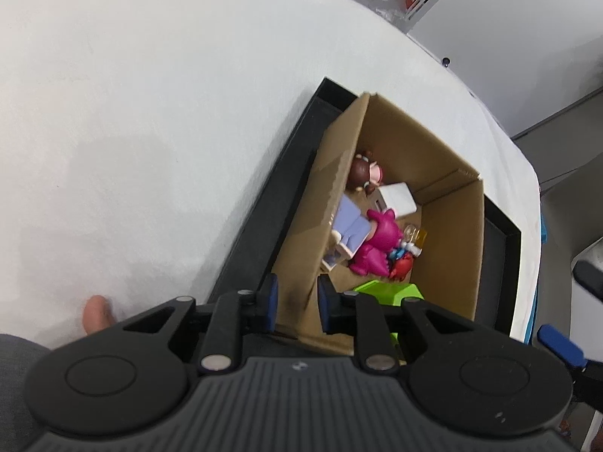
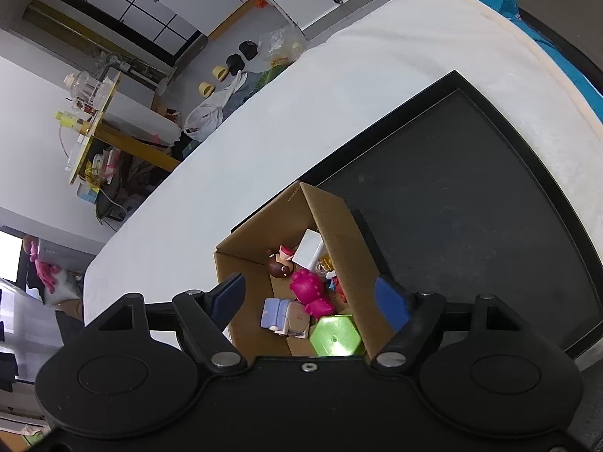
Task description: Organize rigid objects
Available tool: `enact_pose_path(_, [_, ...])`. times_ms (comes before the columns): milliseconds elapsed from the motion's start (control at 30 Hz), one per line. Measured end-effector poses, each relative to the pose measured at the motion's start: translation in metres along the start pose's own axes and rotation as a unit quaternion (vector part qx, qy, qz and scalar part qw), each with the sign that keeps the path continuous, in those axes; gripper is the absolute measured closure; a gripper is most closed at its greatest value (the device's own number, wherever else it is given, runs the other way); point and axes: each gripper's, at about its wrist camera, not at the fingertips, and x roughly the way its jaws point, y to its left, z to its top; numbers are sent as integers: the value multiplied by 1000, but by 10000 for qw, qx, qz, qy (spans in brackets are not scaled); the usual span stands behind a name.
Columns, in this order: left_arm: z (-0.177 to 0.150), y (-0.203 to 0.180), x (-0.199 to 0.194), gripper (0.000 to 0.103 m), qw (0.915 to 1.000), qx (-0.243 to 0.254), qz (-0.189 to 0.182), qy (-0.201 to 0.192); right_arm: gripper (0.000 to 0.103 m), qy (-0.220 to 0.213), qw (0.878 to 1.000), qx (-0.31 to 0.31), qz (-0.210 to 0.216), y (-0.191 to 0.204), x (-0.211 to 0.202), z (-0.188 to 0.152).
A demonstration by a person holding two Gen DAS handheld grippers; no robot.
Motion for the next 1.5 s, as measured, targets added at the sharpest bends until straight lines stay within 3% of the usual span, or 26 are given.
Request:
enact_pose_path(233, [0,-5,-26,82,9996,84,64,-243,21,-46,9998,-160,100,3,-14,-2])
enact_pose_path(467, [-6,-19,-51,81,9984,401,47,-395,8,-328,9986,-412,113,0,-41,-5])
enact_pose_path(567, [-8,-24,-63,71,9974,520,11,-489,1,-497,9971,-565,109,-1,-54,-7])
enact_pose_path(700, [-13,-27,-81,51,9956,630,-68,-692,0,-549,9952,-811,-42,1,-67,-11])
enact_pose_path(833, [-18,-29,-98,38,9937,730,-120,-837,0,-697,9914,-1086,-234,1,-84,-17])
enact_pose_path(1033, [-25,-31,-124,29,9896,988,-141,-1035,0,-885,9872,-1274,-363,4,-109,-27])
enact_pose_path(1200, [-32,-36,-151,12,9821,1323,-186,-1329,0,-1200,9816,-1437,-383,10,-130,-34])
enact_pose_path(1500, [-54,-44,-189,2,9692,1831,-119,-1644,0,-1499,9719,-1715,-586,17,-158,-46])
